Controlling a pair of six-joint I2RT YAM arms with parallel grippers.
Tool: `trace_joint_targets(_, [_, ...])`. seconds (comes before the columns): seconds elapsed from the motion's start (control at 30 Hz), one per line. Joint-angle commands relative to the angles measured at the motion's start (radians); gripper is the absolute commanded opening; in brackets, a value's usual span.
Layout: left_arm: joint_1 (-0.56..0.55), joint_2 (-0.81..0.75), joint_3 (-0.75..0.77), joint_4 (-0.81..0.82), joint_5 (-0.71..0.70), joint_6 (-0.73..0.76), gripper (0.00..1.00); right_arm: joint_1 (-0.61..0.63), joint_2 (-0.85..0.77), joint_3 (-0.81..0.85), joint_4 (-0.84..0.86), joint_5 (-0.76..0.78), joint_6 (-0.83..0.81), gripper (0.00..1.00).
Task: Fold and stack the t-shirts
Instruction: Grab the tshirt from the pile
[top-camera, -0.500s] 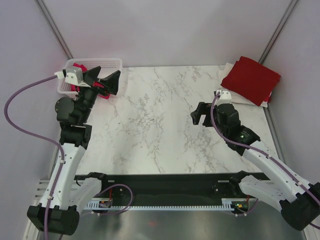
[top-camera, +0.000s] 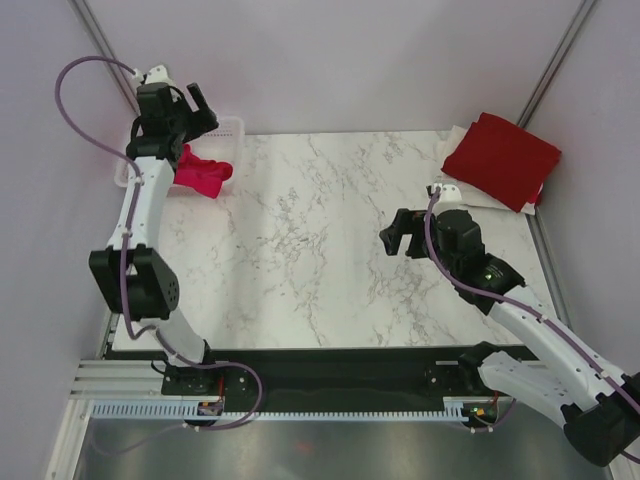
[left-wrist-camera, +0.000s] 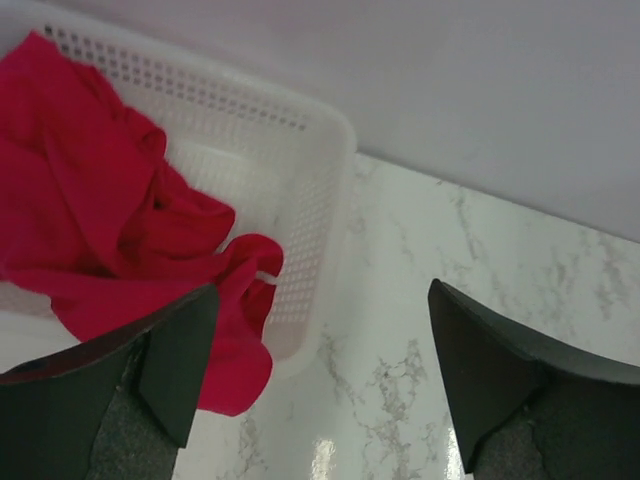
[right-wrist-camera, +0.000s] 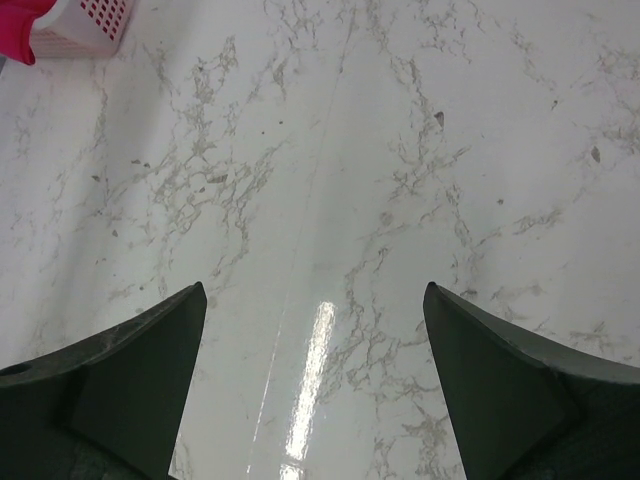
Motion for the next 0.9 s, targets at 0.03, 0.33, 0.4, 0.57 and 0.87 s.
trace_joint_targets(0.03, [0.022,0.205,0.270,-0.286,-0.119,-0.020,0.87,0.000,-0.019,-0.019,-0.023,-0.046,0.006,0.98])
trace_joint_targets(0.33, [0.051,0.579,0.769,-0.651,-0.237,-0.028,0.82,0.000,0.027,-0.024,-0.027,-0.042,0.005,0.98])
trace_joint_targets(0.4, [0.053,0.562,0.732,-0.668,-0.255,-0.049,0.82,0.002,0.039,-0.019,-0.027,-0.046,-0.003,0.98])
trace_joint_targets(0.57, [0.053,0.448,0.521,-0.651,-0.290,-0.079,0.81,0.002,0.054,-0.018,-0.021,-0.074,-0.009,0.98])
trace_joint_targets(0.87, [0.094,0.392,0.304,-0.567,-0.235,-0.063,0.81,0.000,0.058,-0.024,-0.024,-0.071,-0.009,0.98])
